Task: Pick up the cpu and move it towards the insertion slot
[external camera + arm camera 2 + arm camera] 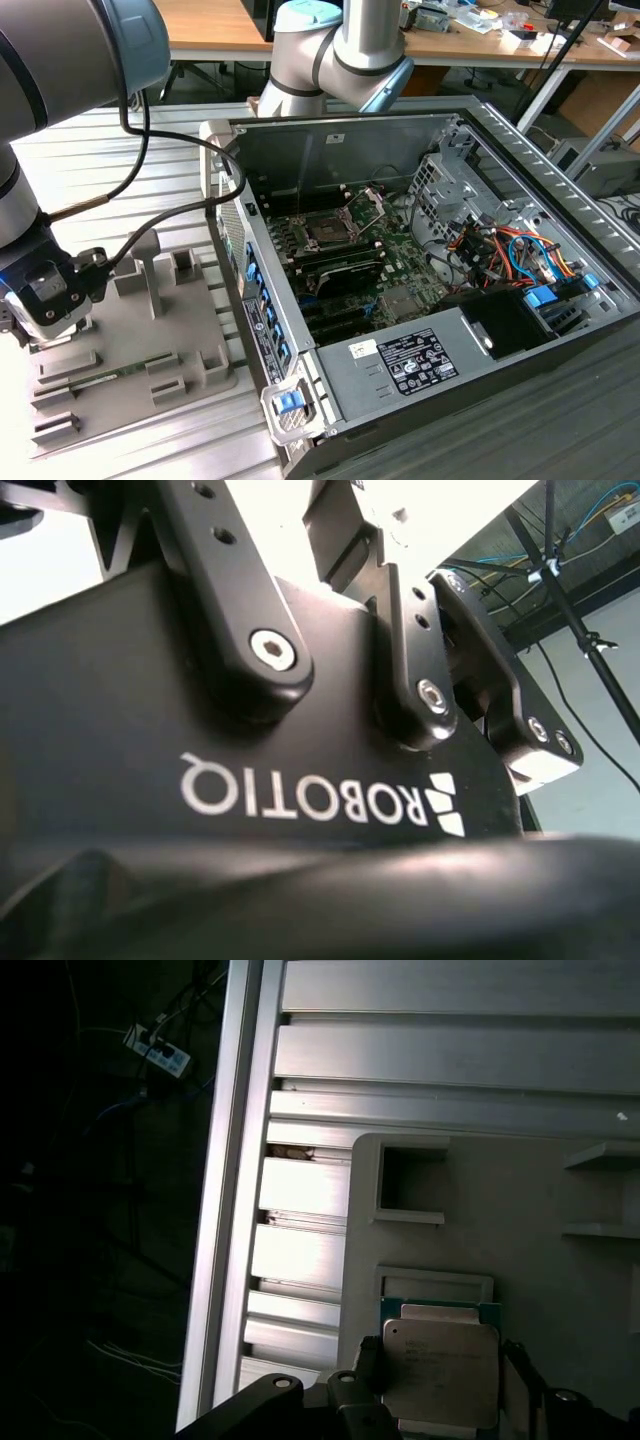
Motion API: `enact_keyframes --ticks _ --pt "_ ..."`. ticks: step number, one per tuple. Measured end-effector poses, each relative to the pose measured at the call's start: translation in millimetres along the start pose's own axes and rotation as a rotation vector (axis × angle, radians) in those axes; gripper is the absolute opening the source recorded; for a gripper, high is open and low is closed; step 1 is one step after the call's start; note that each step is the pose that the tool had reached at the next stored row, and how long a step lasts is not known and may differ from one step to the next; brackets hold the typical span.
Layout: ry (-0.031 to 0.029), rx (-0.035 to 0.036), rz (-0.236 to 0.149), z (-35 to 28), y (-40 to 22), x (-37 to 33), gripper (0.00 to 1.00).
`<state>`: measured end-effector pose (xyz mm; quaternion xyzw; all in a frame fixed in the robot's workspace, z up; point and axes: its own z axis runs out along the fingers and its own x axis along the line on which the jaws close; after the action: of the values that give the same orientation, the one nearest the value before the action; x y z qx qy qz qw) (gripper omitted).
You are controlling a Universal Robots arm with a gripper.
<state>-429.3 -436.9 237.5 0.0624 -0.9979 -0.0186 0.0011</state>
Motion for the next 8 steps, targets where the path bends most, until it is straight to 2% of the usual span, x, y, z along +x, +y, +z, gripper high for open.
enact_keyframes --ticks 8 --pt "-0.0002 -0.0013 0.000 -1.7 0.1 0.0 0.55"
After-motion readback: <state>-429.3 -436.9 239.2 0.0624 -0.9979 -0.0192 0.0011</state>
